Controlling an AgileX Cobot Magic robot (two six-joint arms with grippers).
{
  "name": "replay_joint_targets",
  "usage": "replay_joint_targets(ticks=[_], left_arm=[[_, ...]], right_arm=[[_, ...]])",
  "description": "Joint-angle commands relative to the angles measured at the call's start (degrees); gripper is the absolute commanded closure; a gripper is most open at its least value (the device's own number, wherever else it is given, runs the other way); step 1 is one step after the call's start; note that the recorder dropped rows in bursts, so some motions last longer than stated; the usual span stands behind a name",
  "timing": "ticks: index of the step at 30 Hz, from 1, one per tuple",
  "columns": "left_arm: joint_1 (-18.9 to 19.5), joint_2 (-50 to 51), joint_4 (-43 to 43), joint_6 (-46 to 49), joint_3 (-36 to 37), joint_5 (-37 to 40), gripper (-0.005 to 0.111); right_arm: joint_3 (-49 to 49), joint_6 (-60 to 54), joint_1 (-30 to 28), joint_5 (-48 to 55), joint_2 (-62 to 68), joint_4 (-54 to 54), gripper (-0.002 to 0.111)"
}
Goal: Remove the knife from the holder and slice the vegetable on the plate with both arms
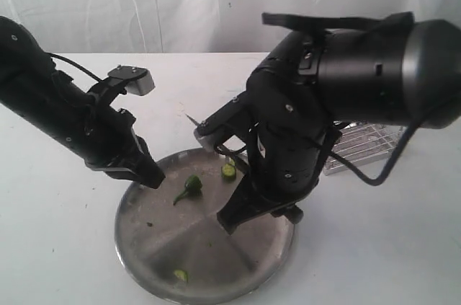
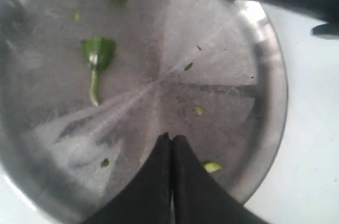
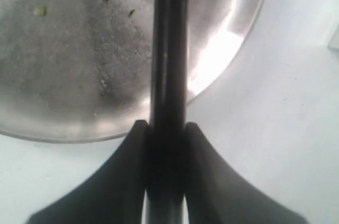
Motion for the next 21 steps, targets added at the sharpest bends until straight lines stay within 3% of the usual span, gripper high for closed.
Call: replay_joint_targets(ticks=[1,6,9,13,21], left_arm=[[-0.21,-3.59,6.64,-8.70,4.25,-4.54,0.107],[-0.21,-10.59,15.94,-21.57,12.03,-16.83,0.107],[-0.21,-14.67,16.11,-22.31,15.03,-22.06,0.107],[-0.21,-16.87,15.90,-22.20,15.04,-22.80,0.107],[-0.90,-12.38,15.90,-22.20,15.04,-31.45,0.107]], right_arm=[[0.09,0.31,-0.11,1.43,-4.50,-0.83,0.108],[0.09,0.31,-0.11,2.55,-6.39,-0.65,0.108],[0.22,0.56,0.00,4.77,-6.39,0.71,0.108],[2.89,0.56,0.00,2.46,-6.39,1.88,0.108],[8.08,2.46,0.11,-3.69,-5.92,7.33,0.108]])
